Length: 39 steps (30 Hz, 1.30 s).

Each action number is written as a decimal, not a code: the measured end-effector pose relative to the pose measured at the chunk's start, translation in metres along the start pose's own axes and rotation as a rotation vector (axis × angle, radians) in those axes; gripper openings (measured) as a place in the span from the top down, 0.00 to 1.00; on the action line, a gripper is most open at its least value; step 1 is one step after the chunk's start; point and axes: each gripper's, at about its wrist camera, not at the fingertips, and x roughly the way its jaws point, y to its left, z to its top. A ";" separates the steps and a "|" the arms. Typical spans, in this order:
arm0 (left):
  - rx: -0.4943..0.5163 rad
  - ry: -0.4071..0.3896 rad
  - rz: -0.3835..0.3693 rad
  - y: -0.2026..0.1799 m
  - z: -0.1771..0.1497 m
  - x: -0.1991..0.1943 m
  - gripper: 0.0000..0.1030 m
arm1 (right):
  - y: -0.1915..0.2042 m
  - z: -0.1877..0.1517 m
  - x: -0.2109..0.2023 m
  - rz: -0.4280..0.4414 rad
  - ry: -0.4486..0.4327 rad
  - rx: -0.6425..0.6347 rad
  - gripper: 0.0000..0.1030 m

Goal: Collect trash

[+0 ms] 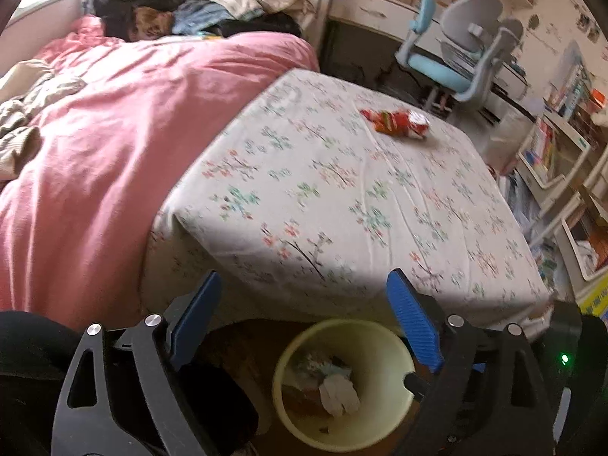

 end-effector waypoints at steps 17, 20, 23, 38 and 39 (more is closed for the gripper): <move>-0.037 -0.047 0.085 0.007 0.003 0.002 0.12 | 0.011 -0.002 0.009 -0.012 0.021 -0.042 0.19; -0.042 -0.048 0.089 0.008 0.002 0.001 0.12 | 0.013 -0.003 0.011 -0.018 0.026 -0.046 0.19; -0.039 -0.046 0.092 0.008 0.001 0.000 0.11 | 0.015 -0.005 0.012 -0.024 0.031 -0.052 0.18; -0.117 -0.146 0.096 0.022 -0.001 -0.023 0.10 | 0.044 -0.001 -0.040 -0.008 -0.181 -0.181 0.16; -0.129 -0.160 0.092 0.024 0.001 -0.026 0.10 | 0.046 0.005 -0.053 0.000 -0.243 -0.195 0.16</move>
